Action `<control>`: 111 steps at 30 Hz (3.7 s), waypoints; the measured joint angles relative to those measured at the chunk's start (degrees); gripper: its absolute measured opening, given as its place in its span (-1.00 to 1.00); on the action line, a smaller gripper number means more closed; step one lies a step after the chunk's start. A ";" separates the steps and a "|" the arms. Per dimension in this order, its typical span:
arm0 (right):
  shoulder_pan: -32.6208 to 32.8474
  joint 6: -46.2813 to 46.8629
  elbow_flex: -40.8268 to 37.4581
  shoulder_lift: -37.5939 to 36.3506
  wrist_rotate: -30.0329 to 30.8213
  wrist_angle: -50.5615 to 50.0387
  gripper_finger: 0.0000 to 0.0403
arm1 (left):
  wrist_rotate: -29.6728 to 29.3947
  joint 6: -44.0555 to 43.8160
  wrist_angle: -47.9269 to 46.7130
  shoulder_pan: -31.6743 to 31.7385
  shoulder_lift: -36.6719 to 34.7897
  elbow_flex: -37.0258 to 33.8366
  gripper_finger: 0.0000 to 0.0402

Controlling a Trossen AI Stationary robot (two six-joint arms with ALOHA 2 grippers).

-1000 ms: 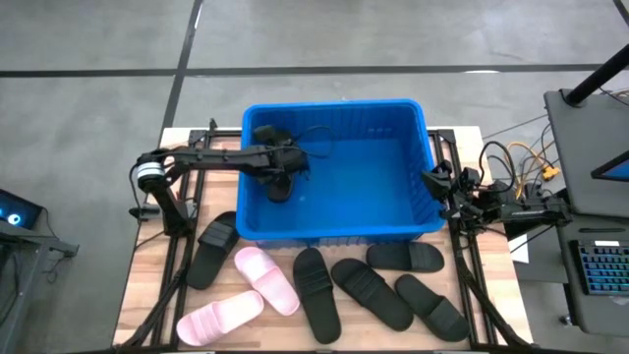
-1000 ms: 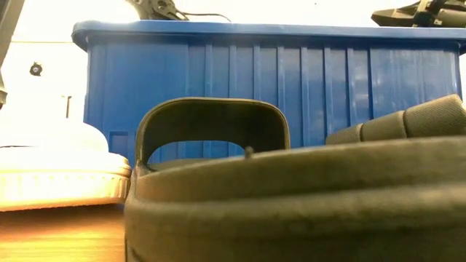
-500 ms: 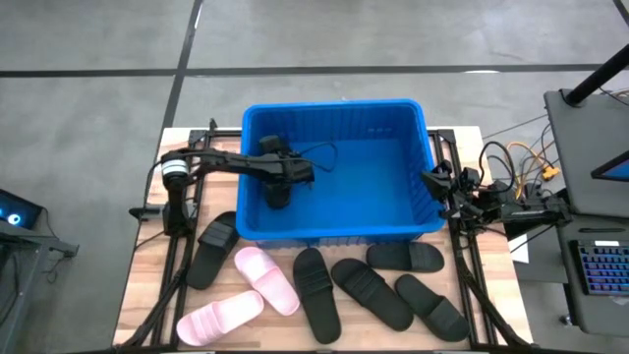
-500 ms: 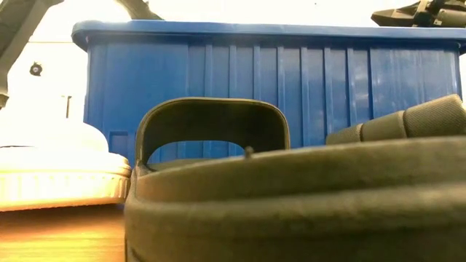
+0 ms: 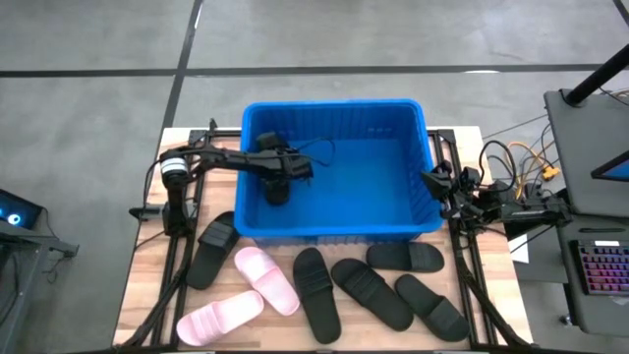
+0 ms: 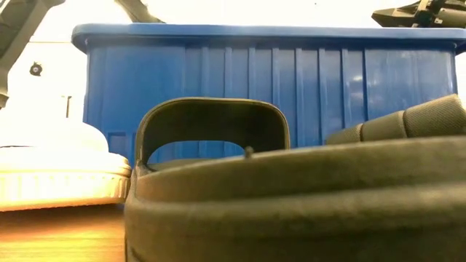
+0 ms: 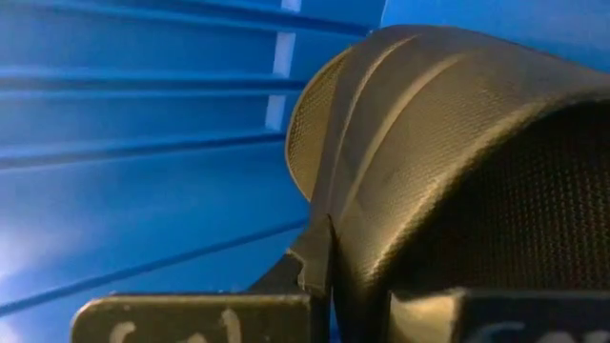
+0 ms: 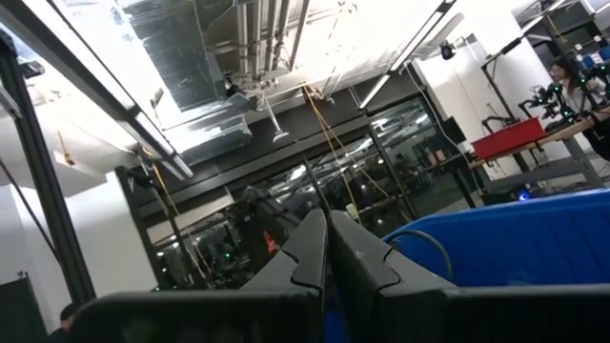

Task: Pick and place slides into bin
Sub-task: Put the black slide into the blue bin

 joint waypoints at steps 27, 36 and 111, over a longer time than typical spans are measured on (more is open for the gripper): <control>-0.02 1.46 0.00 0.00 0.04 0.15 -0.96 | 15.06 5.59 1.93 3.30 -0.38 0.11 -0.16; -0.02 1.45 0.00 0.00 0.01 0.07 -0.96 | 17.76 6.93 1.57 3.34 -0.96 0.11 0.21; 0.00 0.32 0.00 0.00 -0.02 -0.91 -0.96 | 53.05 -10.41 -46.29 -28.09 -44.37 7.90 0.58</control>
